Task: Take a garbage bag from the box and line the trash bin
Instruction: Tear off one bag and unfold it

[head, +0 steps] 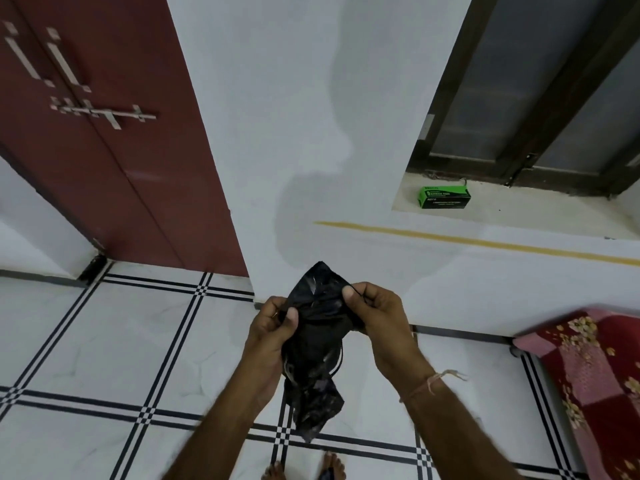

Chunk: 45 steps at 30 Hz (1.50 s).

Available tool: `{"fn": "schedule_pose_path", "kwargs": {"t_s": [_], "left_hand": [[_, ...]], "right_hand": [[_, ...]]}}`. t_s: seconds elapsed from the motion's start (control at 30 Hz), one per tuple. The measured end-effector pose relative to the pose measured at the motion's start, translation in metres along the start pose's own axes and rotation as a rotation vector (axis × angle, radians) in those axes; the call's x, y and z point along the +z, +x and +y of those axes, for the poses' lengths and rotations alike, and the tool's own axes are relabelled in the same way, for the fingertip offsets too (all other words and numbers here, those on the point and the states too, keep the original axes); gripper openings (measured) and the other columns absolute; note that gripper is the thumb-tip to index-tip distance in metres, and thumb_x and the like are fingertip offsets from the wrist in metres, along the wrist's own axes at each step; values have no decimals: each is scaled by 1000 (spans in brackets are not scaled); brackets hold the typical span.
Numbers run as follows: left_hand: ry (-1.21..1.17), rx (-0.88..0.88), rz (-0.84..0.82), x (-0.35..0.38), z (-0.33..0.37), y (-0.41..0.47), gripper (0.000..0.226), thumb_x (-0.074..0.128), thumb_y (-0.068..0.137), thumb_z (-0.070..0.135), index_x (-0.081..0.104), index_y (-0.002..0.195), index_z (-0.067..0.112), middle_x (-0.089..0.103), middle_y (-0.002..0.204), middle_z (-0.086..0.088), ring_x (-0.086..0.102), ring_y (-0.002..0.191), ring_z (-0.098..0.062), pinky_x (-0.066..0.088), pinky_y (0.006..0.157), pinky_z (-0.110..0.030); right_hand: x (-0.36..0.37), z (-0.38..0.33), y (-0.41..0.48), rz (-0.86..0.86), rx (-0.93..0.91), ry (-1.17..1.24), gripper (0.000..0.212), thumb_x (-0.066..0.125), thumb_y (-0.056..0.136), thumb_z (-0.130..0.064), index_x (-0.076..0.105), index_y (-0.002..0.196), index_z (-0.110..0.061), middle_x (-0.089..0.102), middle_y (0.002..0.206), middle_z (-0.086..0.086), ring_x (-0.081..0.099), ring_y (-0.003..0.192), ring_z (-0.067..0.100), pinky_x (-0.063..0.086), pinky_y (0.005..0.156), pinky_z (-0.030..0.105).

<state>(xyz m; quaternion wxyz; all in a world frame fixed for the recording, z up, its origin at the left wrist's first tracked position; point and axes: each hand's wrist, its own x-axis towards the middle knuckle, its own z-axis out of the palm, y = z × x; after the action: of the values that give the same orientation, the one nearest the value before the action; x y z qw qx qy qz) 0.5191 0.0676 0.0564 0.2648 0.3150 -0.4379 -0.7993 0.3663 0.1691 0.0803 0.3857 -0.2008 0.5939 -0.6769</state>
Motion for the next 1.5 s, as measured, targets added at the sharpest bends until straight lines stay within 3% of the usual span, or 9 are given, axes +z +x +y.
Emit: {"fn": "schedule_pose_path", "kwargs": {"t_s": [0.2,0.37,0.57,0.93,1.07,1.13,1.27,1.4,1.5], "left_hand": [[170,34,-62,17,19,2,37,52,104,30,68,128,7,75,120,-15,72,114,-28,57,88,-31],[85,42,118,22,21,7,28,61,101,22,74,115,1,77,112,-21,74,106,-33,60,82,-33],[20,-22,118,30,13,4,33,65,95,21,70,110,-8,78,102,-18,77,91,-23,60,72,-31],[47,11,211,36,1,8,32,76,86,11,71,114,-4,77,109,-22,78,93,-26,61,71,-32],[20,24,232,38,-3,10,30,75,87,10,71,114,-2,79,106,-18,78,92,-26,61,70,-32],[15,25,231,39,-4,12,33,74,87,15,71,116,-1,79,107,-17,77,96,-28,60,72,-31],[-106,-78,143,47,-5,14,41,66,90,27,69,118,-3,75,115,-24,73,108,-34,62,82,-39],[-152,-96,137,50,-5,17,46,61,88,34,70,116,-2,74,115,-25,73,107,-35,62,84,-43],[-179,-53,147,42,-4,18,50,57,92,35,67,123,-2,75,117,-21,74,108,-33,62,82,-45]], "right_hand": [[-7,-8,15,-147,-88,-247,19,71,96,-15,73,88,2,72,85,28,68,77,24,55,72,34],[-8,-10,16,-139,77,111,22,67,95,-5,69,116,5,78,99,15,76,87,20,59,73,25],[-8,-5,22,-4,150,193,14,63,98,-8,66,88,0,71,77,15,68,64,19,57,58,25],[-17,8,24,57,150,212,15,69,95,-11,65,101,3,71,86,16,69,74,23,60,65,27],[-12,16,12,253,-85,-129,31,72,92,-35,62,106,-8,68,92,2,64,84,5,54,73,22],[-11,12,6,121,-185,-166,28,70,95,-31,63,101,-5,67,89,7,62,81,8,52,71,22],[-5,6,9,-154,-15,-31,29,72,95,-14,62,93,13,65,81,15,62,76,21,53,68,25],[-1,9,11,-103,80,51,27,65,97,-5,56,88,18,64,81,20,61,72,24,54,62,24],[-2,4,12,11,204,199,15,56,103,-9,60,93,1,69,79,11,69,66,15,56,57,22]]}}
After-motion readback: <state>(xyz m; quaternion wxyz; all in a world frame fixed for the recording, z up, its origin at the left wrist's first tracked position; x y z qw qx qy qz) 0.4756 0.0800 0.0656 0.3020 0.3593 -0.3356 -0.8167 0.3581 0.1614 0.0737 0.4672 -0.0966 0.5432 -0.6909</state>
